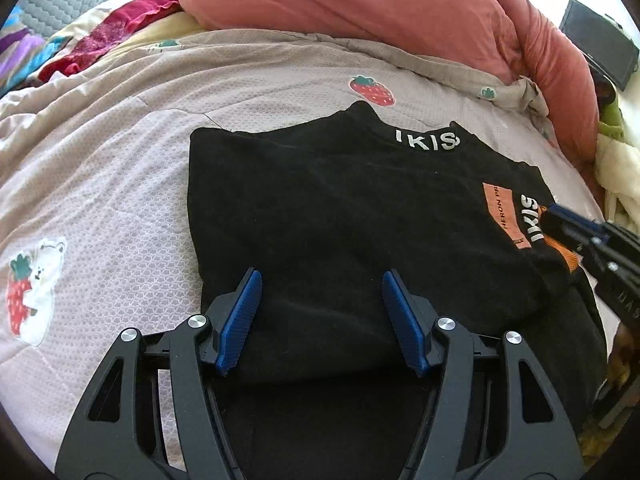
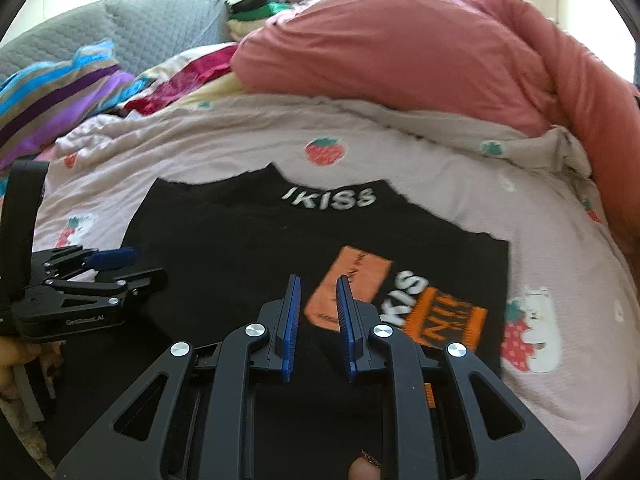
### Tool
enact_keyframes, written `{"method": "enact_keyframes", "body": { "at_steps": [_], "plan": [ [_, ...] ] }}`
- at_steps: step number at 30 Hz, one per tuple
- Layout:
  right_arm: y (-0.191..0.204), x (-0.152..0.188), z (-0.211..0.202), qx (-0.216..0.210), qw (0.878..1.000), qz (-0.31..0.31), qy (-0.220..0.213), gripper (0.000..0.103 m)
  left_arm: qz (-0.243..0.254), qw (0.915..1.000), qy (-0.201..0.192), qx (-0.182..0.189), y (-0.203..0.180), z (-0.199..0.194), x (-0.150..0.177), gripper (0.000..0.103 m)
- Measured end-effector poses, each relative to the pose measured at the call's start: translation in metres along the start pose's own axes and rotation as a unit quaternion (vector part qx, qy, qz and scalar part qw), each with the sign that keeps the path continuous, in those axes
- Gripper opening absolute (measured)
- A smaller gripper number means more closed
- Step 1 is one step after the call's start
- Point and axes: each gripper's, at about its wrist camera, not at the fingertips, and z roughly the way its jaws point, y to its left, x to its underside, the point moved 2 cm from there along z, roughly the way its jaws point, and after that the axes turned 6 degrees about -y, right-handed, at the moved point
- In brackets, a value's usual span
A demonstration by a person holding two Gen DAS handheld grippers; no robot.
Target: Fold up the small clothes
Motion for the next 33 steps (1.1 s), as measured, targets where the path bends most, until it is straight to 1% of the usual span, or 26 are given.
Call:
{"method": "enact_keyframes", "body": {
  "at_steps": [1, 4, 5, 6, 8, 10, 13, 21, 24, 28, 33],
  "plan": [
    [-0.001, 0.002, 0.002, 0.0, 1.0, 0.0, 0.007, 0.018, 0.002, 1.0, -0.001, -0.001, 0.0, 0.0, 0.001, 0.055],
    [-0.009, 0.015, 0.014, 0.02, 0.999, -0.001, 0.044, 0.018, 0.003, 1.0, -0.001, -0.001, -0.001, -0.001, 0.0, 0.055],
    [-0.017, 0.022, 0.018, 0.034, 0.998, 0.002, 0.058, 0.018, 0.002, 1.0, -0.001, 0.0, -0.001, -0.001, 0.0, 0.055],
    [-0.022, 0.027, 0.019, 0.036, 0.997, 0.007, 0.062, 0.015, 0.001, 1.0, 0.0, 0.001, 0.0, -0.001, 0.0, 0.055],
    [-0.034, 0.035, 0.016, 0.017, 0.998, 0.03, 0.057, 0.013, 0.001, 1.0, 0.0, 0.001, -0.001, -0.002, 0.0, 0.055],
    [-0.036, 0.038, 0.013, 0.013, 0.998, 0.033, 0.053, 0.012, 0.003, 1.0, 0.0, -0.001, -0.001, -0.002, 0.001, 0.055],
    [-0.031, 0.039, 0.013, 0.023, 0.998, 0.027, 0.051, 0.012, 0.003, 1.0, -0.001, -0.002, -0.002, -0.003, 0.001, 0.055],
    [-0.035, 0.039, 0.01, 0.023, 0.997, 0.051, 0.044, 0.012, 0.0, 1.0, -0.001, 0.001, -0.001, -0.006, 0.002, 0.055],
    [-0.031, 0.037, 0.003, 0.023, 0.998, 0.045, 0.032, 0.017, 0.0, 1.0, -0.001, 0.0, -0.001, -0.008, 0.002, 0.055],
    [-0.022, 0.037, -0.008, 0.027, 0.999, 0.027, 0.014, 0.029, -0.001, 1.0, -0.001, -0.001, -0.002, -0.011, 0.003, 0.057],
    [-0.02, 0.036, -0.013, 0.03, 0.999, 0.026, 0.008, 0.031, 0.003, 1.0, -0.002, -0.003, -0.004, -0.014, 0.003, 0.059]
  ]
}}
